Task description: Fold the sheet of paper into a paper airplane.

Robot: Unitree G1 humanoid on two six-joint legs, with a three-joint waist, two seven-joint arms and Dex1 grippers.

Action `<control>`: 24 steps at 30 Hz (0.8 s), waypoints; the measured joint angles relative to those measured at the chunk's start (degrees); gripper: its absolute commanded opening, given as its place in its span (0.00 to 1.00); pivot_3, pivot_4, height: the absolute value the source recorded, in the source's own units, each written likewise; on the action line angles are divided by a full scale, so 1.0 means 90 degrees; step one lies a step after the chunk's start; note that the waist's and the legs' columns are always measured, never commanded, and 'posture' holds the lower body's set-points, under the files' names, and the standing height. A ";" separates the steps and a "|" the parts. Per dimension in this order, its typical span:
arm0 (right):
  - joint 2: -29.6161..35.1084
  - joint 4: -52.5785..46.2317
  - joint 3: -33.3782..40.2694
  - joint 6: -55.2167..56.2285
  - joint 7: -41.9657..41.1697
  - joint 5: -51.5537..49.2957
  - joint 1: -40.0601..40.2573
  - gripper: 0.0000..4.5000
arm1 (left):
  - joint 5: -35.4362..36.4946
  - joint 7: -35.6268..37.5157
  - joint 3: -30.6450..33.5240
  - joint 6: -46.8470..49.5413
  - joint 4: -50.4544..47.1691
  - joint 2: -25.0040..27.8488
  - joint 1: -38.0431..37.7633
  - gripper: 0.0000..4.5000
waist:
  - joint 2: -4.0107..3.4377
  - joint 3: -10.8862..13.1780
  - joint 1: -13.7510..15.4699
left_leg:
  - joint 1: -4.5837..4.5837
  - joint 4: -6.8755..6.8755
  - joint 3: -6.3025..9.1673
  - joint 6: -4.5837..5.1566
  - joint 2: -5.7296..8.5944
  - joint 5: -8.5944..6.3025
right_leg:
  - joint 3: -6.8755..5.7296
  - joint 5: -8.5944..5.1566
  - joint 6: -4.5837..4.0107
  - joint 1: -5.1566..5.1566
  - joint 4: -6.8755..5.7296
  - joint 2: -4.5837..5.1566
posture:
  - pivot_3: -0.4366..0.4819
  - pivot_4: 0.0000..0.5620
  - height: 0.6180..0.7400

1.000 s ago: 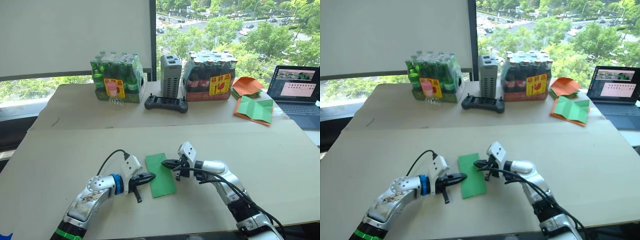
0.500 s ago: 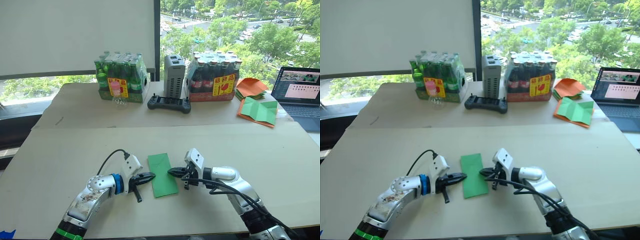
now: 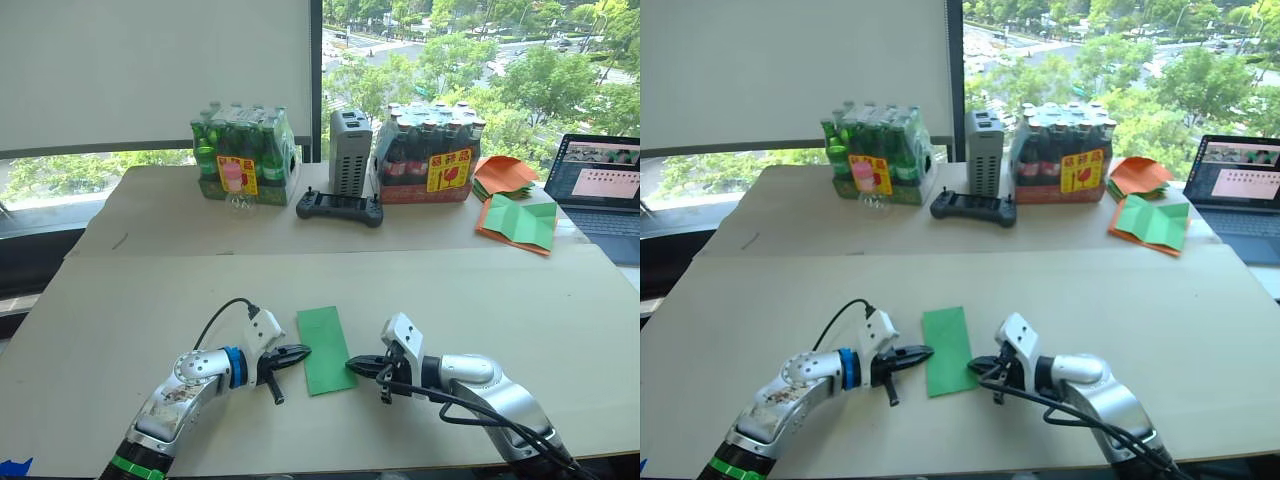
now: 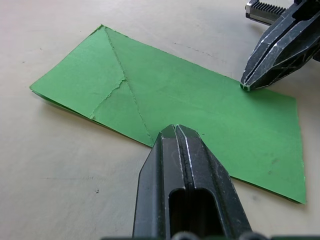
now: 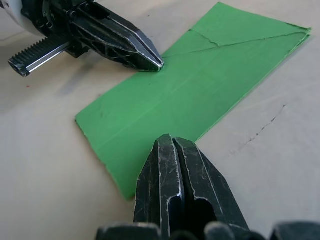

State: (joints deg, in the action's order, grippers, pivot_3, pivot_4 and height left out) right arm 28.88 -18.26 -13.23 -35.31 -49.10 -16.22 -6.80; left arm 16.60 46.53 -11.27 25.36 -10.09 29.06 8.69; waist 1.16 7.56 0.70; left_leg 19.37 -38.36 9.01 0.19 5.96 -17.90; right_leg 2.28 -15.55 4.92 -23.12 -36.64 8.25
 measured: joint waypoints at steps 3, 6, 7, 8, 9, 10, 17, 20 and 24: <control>0.0132 -0.0264 -0.0023 -0.0067 0.0015 -0.0088 0.0218 0.00 | 0.0000 0.0032 -0.0006 -0.0004 0.0053 -0.0001 0.0041 0.00 | 0.0000 0.0000 0.0000 | -0.0001 0.0000 0.0000 0.0000 0.0001 0.0000 | 0.0000 0.0000 0.0000 0.0001 0.0000 0.0000 | 0.48 0.27 0.96; 0.0193 -0.0398 -0.0030 -0.0111 0.0040 -0.0115 0.0321 0.00 | 0.0000 0.0050 -0.0008 -0.0008 0.0092 -0.0001 0.0058 0.00 | 0.0000 0.0000 -0.0001 | -0.0002 0.0000 0.0000 0.0000 0.0000 0.0000 | 0.0000 0.0000 0.0000 0.0003 0.0000 0.0000 | 0.48 0.27 0.96; 0.0201 -0.0415 -0.0030 -0.0122 0.0044 -0.0125 0.0336 0.00 | 0.0000 0.0054 -0.0008 -0.0009 0.0094 -0.0001 0.0058 0.00 | 0.0000 0.0000 -0.0001 | -0.0002 0.0000 0.0000 0.0000 0.0000 0.0000 | 0.0000 0.0000 0.0000 0.0003 0.0000 0.0000 | 0.48 0.27 0.96; 0.0201 -0.0426 -0.0030 -0.0136 0.0064 -0.0149 0.0346 0.00 | 0.0000 0.0058 -0.0008 -0.0013 0.0100 -0.0001 0.0058 0.00 | 0.0000 0.0000 -0.0002 | -0.0002 0.0000 0.0000 0.0000 0.0000 0.0000 | -0.0001 0.0000 0.0000 0.0003 0.0000 0.0000 | 0.48 0.27 0.96; 0.0201 -0.0424 -0.0030 -0.0139 0.0083 -0.0158 0.0345 0.00 | 0.0000 0.0058 -0.0008 -0.0016 0.0103 -0.0001 0.0060 0.00 | 0.0001 0.0000 -0.0002 | -0.0002 0.0000 0.0000 0.0000 0.0001 0.0000 | 0.0000 0.0000 0.0000 0.0003 0.0000 0.0000 | 0.48 0.27 0.96; 0.0199 -0.0420 -0.0030 -0.0139 0.0104 -0.0159 0.0341 0.00 | 0.0000 0.0060 -0.0008 -0.0018 0.0105 -0.0001 0.0061 0.00 | 0.0001 0.0000 -0.0002 | -0.0002 0.0000 0.0000 0.0000 0.0000 0.0000 | 0.0000 0.0000 0.0001 0.0003 0.0000 0.0000 | 0.48 0.27 0.96; -0.0099 -0.0538 0.0341 -0.0158 0.0051 -0.0869 0.0370 0.00 | 0.0041 0.0042 0.0062 -0.0008 0.0013 0.0000 0.0018 0.00 | 0.0001 0.0019 -0.0003 | 0.0015 -0.0001 0.0000 -0.0002 0.0001 0.0001 | 0.0001 0.0000 0.0000 -0.0012 -0.0002 0.0000 | 0.48 0.27 0.96; -0.0094 -0.1046 0.0834 -0.0226 -0.0081 -0.1558 0.0361 0.00 | 0.0214 -0.0011 0.0303 0.0210 -0.0201 0.0061 -0.0105 0.00 | 0.0006 0.0025 -0.0020 | 0.0045 -0.0002 0.0000 -0.0002 -0.0001 0.0001 | 0.0001 0.0000 0.0000 -0.0044 -0.0005 -0.0001 | 0.48 0.27 0.96; 0.0282 -0.1339 0.1289 -0.0338 -0.0092 -0.1974 0.0360 0.00 | 0.0707 -0.0111 0.1069 0.0788 -0.0923 0.0427 -0.0405 0.00 | 0.0011 0.0028 -0.0025 | 0.0112 -0.0024 0.0000 -0.0009 0.0001 0.0006 | -0.0001 0.0002 -0.0001 -0.0121 -0.0032 0.0000 | 0.48 0.27 0.96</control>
State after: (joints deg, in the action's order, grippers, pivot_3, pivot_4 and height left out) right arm 31.42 -30.31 -1.63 -38.34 -49.93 -33.99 -3.55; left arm 22.96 45.54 -1.65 32.46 -18.40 32.90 5.04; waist 1.26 7.80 0.47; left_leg 20.38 -38.57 9.02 0.11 5.96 -17.85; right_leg 2.27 -15.54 4.90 -24.21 -36.92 8.25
